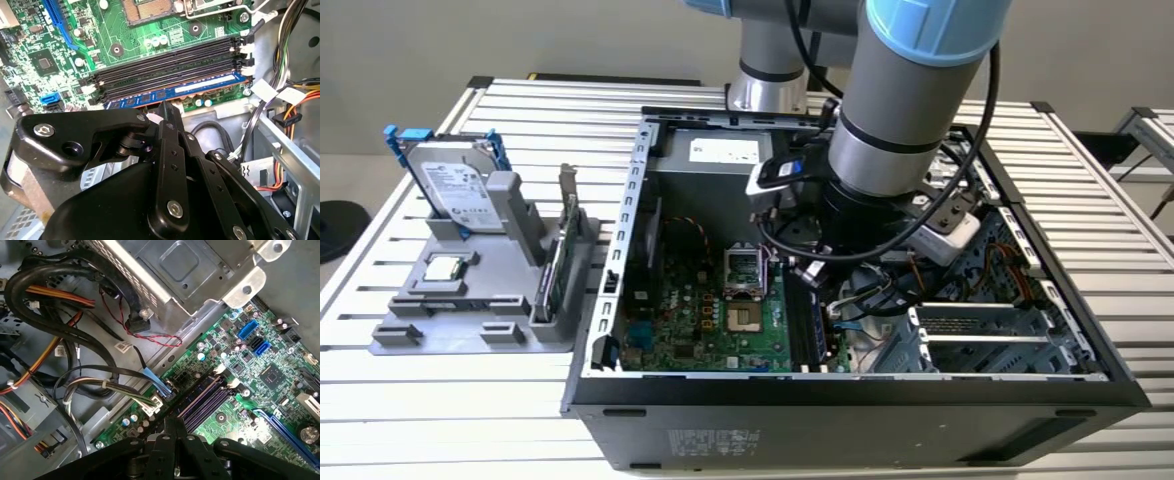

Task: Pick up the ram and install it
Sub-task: 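Press down the ram until it locks into place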

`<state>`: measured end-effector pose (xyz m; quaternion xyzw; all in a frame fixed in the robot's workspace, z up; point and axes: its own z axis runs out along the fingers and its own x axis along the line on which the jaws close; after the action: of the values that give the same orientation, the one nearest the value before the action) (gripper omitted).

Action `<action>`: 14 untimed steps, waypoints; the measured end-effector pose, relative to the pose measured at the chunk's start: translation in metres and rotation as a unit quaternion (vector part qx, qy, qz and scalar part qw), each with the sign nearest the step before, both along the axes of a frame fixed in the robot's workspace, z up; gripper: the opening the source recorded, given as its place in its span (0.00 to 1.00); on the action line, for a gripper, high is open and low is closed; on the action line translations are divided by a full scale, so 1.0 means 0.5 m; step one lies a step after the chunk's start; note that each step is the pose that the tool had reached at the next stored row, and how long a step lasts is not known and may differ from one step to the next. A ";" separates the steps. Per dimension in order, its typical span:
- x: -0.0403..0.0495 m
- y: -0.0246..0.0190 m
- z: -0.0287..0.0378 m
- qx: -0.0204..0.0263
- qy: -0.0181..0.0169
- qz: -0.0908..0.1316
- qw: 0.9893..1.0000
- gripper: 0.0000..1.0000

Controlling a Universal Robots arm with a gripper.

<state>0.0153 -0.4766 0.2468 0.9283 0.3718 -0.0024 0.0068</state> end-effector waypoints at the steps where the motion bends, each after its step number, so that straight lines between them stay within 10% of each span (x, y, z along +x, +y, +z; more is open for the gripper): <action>1: 0.000 0.0000 0.000 0.000 0.000 0.003 1.000 0.00; 14: 0.000 0.0000 0.000 0.000 0.000 0.046 0.999 0.00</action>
<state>0.0152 -0.4766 0.2468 0.9101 0.4143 -0.0021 0.0069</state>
